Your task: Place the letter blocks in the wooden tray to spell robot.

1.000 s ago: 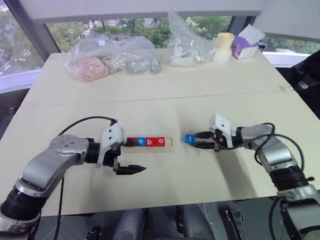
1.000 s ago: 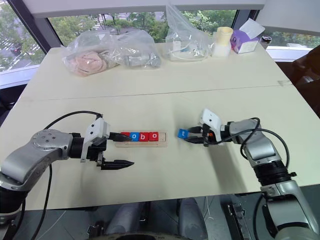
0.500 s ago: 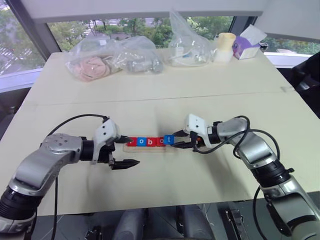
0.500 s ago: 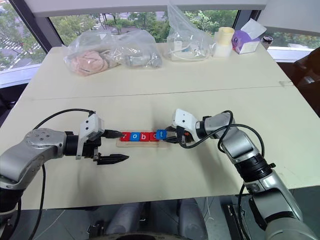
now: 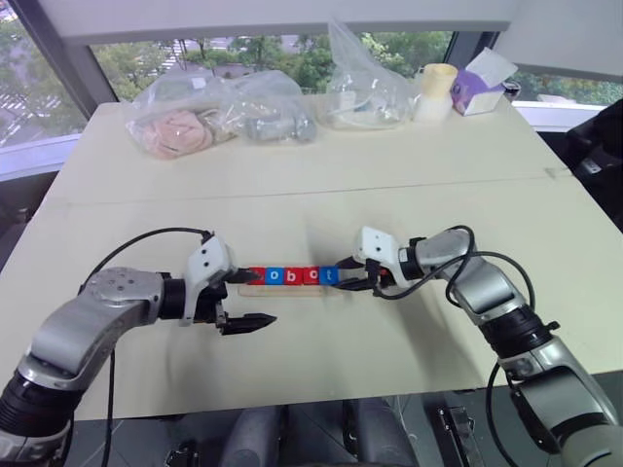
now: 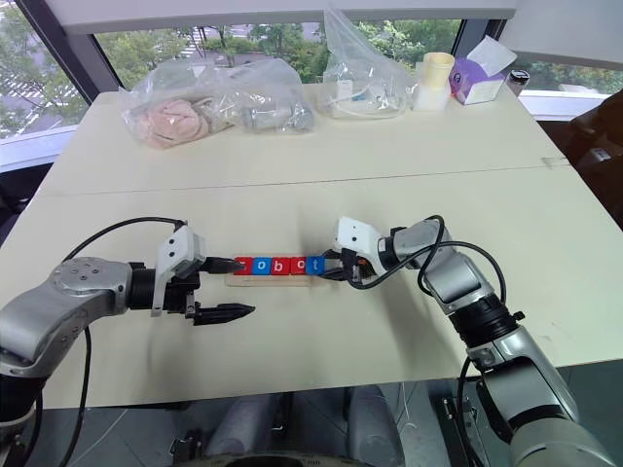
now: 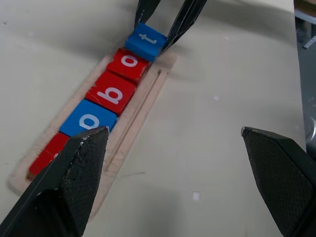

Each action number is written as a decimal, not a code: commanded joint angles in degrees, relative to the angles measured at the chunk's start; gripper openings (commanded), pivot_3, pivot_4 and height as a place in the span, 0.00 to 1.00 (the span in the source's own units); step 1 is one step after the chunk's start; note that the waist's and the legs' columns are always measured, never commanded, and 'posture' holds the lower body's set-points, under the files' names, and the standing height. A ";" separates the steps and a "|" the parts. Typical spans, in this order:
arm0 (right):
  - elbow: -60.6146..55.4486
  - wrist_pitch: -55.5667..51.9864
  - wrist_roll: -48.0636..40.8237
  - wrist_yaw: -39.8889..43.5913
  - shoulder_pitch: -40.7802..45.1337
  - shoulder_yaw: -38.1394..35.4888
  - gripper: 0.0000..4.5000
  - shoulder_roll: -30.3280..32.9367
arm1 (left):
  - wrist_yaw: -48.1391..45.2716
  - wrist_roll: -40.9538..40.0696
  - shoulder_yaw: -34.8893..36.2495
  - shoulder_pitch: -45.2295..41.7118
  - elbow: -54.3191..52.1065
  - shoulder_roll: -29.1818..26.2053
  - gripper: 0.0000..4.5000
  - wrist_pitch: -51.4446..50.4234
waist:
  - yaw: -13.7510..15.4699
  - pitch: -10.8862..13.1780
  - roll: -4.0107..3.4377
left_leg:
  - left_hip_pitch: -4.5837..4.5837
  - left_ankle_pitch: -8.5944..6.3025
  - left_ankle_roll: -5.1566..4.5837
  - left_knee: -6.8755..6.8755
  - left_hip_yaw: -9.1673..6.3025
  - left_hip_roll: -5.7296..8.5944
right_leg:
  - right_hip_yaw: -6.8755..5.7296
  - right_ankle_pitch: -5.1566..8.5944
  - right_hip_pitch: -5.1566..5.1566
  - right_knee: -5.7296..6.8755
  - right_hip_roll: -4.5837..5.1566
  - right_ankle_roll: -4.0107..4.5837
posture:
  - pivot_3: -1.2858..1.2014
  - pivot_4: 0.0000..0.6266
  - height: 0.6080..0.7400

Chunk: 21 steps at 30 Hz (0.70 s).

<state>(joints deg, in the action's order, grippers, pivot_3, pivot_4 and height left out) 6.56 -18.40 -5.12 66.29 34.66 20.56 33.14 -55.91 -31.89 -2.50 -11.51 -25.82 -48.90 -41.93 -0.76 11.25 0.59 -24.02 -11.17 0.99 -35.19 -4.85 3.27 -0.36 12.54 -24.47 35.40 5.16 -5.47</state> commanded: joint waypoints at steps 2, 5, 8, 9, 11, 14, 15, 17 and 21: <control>-0.22 0.76 0.47 0.19 1.57 0.06 0.24 -1.31 | -0.18 -0.02 1.62 -0.58 0.15 0.04 1.00 1.55 | 0.01 0.00 0.00 | 0.01 0.00 0.00 0.00 0.00 0.00 | 0.00 0.00 0.01 0.00 0.00 0.00 | 0.52 0.24 1.00; -0.14 0.92 0.73 0.31 1.78 0.06 0.24 -1.61 | 0.47 0.13 1.04 -1.07 0.03 0.56 1.00 1.42 | 0.03 0.00 0.00 | 0.01 0.00 0.00 0.00 0.00 0.00 | 0.00 0.00 0.01 0.00 0.00 0.00 | 0.52 0.24 1.00; -0.47 1.15 0.81 0.38 1.73 -0.52 0.24 -0.82 | 1.42 -0.07 0.83 -1.27 -0.89 1.01 1.00 0.67 | 0.04 0.00 0.00 | 0.01 0.00 0.00 -0.01 0.00 0.00 | 0.00 0.00 0.01 0.01 0.00 0.00 | 0.52 0.24 1.00; -0.56 1.29 0.89 0.40 1.79 -0.75 0.24 -0.44 | 1.65 -0.13 0.81 -1.33 -1.07 1.03 1.00 0.48 | 0.04 0.00 0.00 | 0.01 0.00 0.00 0.00 0.00 0.00 | 0.00 -0.01 0.01 0.01 0.00 0.00 | 0.52 0.24 1.00; -1.30 0.76 0.50 0.88 1.90 -1.53 0.24 0.71 | 2.44 -0.54 0.75 -2.02 -1.74 1.15 1.00 -0.59 | 0.03 0.00 0.00 | 0.01 0.00 0.00 0.00 0.00 0.00 | 0.00 -0.01 0.01 0.01 0.00 0.00 | 0.52 0.24 1.00; -2.87 0.02 -0.07 1.58 1.55 -2.28 0.24 2.25 | 3.44 -1.22 0.60 -3.42 -2.64 1.41 1.00 -2.44 | 0.19 0.00 0.00 | 0.01 0.00 0.00 -0.02 -0.01 0.01 | 0.00 -0.01 0.03 0.01 0.00 0.00 | 0.52 0.24 1.00; -3.45 -0.23 -0.25 1.77 1.31 -2.45 0.24 2.71 | 3.73 -1.38 0.48 -3.94 -2.89 1.57 1.00 -3.07 | 0.12 0.00 0.00 | 0.01 0.00 0.00 -0.03 -0.01 0.01 | 0.00 -0.01 0.03 0.01 0.00 0.00 | 0.52 0.24 1.00; -4.46 -0.81 -0.43 2.07 0.79 -2.55 0.24 3.43 | 4.36 -1.66 0.17 -4.87 -3.33 1.91 1.00 -4.16 | 0.08 0.00 0.00 | 0.01 0.00 0.00 -0.02 0.00 0.01 | 0.01 -0.01 0.03 0.01 0.00 -0.01 | 0.52 0.24 1.00; -3.86 -0.89 0.38 1.67 0.24 -1.74 0.24 3.32 | 4.95 -2.04 -0.22 -6.12 -3.64 2.38 1.00 -5.40 | -0.12 -0.01 0.01 | 0.05 0.00 0.00 -0.01 0.00 -0.01 | 0.01 -0.01 0.03 0.04 -0.03 0.00 | 0.52 0.24 1.00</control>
<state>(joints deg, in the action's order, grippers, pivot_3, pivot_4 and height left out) 3.80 -19.60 -4.68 68.02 34.61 19.39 36.61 -51.14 -33.24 -3.00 -16.76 -27.91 -46.57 -47.04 -0.87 11.25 0.60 -23.98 -11.17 0.99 -35.20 -4.84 3.26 -0.35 12.53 -24.44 35.45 5.13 -5.47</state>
